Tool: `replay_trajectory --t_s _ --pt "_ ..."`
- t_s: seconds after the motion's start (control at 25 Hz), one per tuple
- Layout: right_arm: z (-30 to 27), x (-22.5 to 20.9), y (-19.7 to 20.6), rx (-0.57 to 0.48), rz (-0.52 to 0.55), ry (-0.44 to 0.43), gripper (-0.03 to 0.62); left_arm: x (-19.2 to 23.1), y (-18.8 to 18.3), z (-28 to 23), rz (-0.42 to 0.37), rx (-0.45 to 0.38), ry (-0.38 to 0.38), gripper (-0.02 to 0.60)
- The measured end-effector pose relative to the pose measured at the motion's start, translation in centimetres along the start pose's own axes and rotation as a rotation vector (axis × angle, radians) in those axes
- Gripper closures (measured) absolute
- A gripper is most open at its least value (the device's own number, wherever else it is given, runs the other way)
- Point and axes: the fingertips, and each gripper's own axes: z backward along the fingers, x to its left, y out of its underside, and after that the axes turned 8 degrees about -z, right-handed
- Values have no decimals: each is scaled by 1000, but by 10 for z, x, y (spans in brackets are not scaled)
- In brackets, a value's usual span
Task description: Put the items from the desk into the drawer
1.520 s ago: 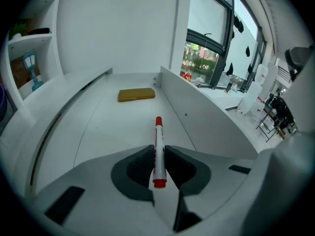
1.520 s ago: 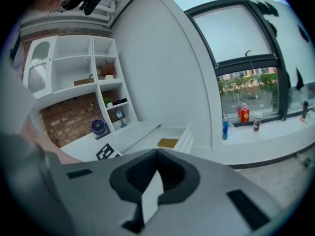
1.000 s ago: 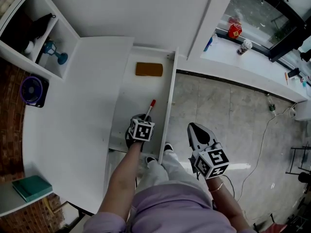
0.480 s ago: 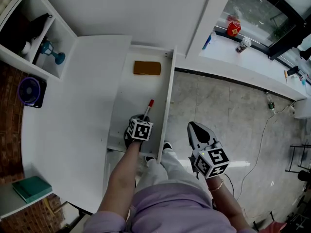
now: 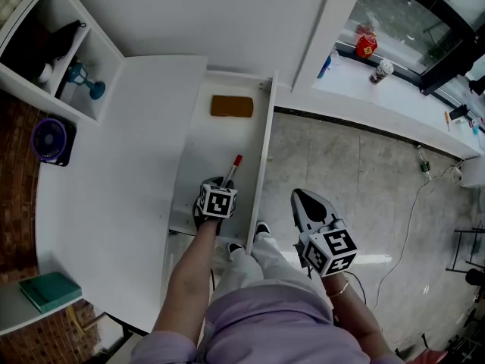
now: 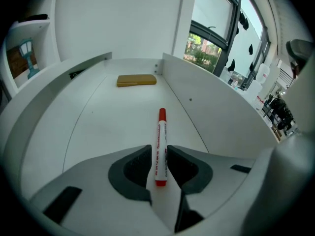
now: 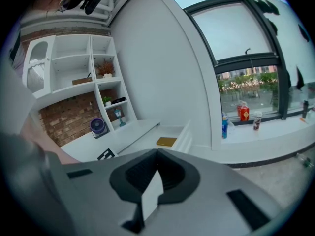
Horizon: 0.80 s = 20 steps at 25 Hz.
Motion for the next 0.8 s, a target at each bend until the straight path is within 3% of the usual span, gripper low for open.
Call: replay_trajectory --t_s 0.8 --pt "-7 26 -16 -28 46 -107 591 37 -58 133 114 -372 -182 546"
